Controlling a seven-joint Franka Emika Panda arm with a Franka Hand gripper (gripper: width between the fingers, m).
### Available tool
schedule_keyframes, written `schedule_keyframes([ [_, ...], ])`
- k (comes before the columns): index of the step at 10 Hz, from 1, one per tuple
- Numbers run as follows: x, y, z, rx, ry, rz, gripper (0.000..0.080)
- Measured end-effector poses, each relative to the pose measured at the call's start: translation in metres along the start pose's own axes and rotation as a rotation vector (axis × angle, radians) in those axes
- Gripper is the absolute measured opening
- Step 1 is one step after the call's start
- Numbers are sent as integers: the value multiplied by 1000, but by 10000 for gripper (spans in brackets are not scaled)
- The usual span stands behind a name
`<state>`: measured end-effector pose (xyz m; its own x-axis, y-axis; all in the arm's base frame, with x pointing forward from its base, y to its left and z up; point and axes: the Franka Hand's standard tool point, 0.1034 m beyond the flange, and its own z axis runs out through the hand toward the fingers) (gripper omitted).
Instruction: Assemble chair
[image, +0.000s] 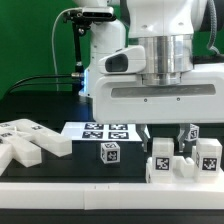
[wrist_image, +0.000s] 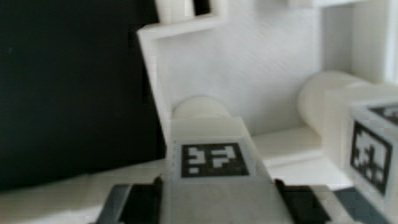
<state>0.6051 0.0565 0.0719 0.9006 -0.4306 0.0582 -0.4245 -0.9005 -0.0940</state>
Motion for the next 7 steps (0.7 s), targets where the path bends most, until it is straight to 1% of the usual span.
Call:
schedule_keyframes([
  [1, 0, -1, -1, -5, 5, 189, 286],
  [4, 0, -1, 0, 30, -22, 695, 286],
  [5, 1, -1, 0, 41, -30, 778, 287],
  [6, 0, -1, 0, 40, -31, 793, 287],
  [7, 0, -2, -1, 43, -35, 878, 287],
])
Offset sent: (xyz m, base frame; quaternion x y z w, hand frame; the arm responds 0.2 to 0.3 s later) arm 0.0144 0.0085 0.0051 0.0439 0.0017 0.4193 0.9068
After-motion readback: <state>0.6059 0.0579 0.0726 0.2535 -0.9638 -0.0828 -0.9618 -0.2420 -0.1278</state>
